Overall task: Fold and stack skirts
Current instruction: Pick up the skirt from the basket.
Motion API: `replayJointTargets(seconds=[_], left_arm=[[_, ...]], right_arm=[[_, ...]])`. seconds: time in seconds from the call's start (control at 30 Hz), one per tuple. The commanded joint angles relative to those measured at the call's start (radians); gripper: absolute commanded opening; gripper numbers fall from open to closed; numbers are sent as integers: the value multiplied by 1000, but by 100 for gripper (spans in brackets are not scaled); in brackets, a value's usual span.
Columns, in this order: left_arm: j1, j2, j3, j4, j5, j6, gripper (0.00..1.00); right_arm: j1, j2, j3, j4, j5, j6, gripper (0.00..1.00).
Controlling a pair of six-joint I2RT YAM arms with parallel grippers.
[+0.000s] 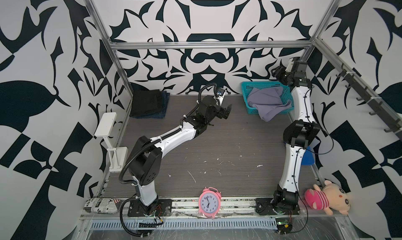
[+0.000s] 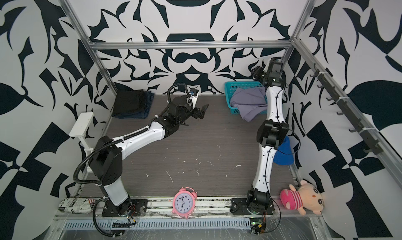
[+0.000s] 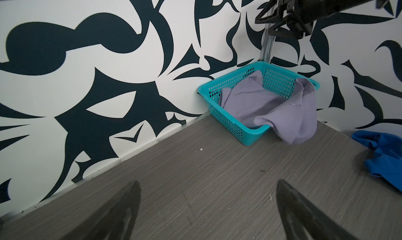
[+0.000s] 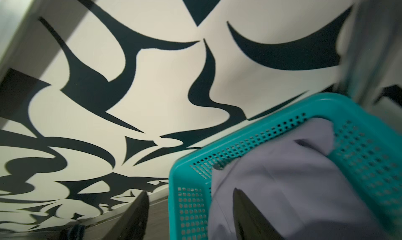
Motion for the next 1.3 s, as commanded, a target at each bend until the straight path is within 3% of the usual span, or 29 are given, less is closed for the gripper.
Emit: replayJointTargets(seconds=[0.0, 0.2, 0.47, 0.97, 1.1, 1.27], left_arm=[[-3, -40, -10, 37, -2, -7, 99], [-3, -37, -24, 54, 4, -6, 100], [-3, -58, -71, 84, -8, -13, 99], [-3, -65, -90, 88, -15, -17, 99], [-3, -68, -93, 84, -16, -17, 99], [-3, -72, -94, 81, -21, -15, 99]], right_arm=[[17, -105, -152, -217, 205, -142, 76], [12, -357, -533, -139, 240, -189, 81], [4, -469, -760, -122, 205, -167, 81], [-9, -334, -783, -62, 76, -96, 81], [-10, -319, -794, -11, 67, -79, 73], [-11, -332, -787, 6, 47, -54, 42]])
